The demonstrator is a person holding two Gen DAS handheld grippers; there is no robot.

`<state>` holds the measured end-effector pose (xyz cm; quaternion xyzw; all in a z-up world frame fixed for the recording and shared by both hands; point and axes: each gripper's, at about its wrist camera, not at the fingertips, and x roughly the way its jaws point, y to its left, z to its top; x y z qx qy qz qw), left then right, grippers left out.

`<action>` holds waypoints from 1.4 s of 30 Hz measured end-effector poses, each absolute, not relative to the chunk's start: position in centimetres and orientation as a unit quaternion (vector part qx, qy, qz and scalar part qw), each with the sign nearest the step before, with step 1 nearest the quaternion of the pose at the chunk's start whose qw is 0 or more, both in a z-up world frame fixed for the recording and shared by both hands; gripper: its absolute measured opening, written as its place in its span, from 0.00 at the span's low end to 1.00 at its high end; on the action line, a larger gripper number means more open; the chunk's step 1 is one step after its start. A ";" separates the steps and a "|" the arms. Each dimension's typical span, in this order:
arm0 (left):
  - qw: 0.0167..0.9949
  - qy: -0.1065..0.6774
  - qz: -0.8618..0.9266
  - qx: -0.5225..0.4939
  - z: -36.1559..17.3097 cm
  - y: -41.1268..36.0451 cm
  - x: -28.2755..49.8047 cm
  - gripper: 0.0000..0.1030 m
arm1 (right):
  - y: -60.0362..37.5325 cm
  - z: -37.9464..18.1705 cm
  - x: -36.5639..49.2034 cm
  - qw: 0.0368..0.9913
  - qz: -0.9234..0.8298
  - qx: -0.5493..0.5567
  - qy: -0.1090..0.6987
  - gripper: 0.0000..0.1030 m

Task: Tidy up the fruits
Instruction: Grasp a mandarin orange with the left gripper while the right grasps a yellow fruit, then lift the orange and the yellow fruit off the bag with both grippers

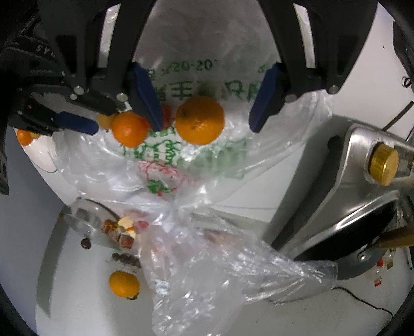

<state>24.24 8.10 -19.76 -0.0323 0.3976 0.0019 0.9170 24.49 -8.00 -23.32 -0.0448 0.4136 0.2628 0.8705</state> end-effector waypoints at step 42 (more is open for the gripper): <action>0.915 0.402 -0.010 -0.027 -20.0 8.6 24.0 0.52 | -8.1 -21.1 21.1 0.881 0.265 -0.070 0.385 0.27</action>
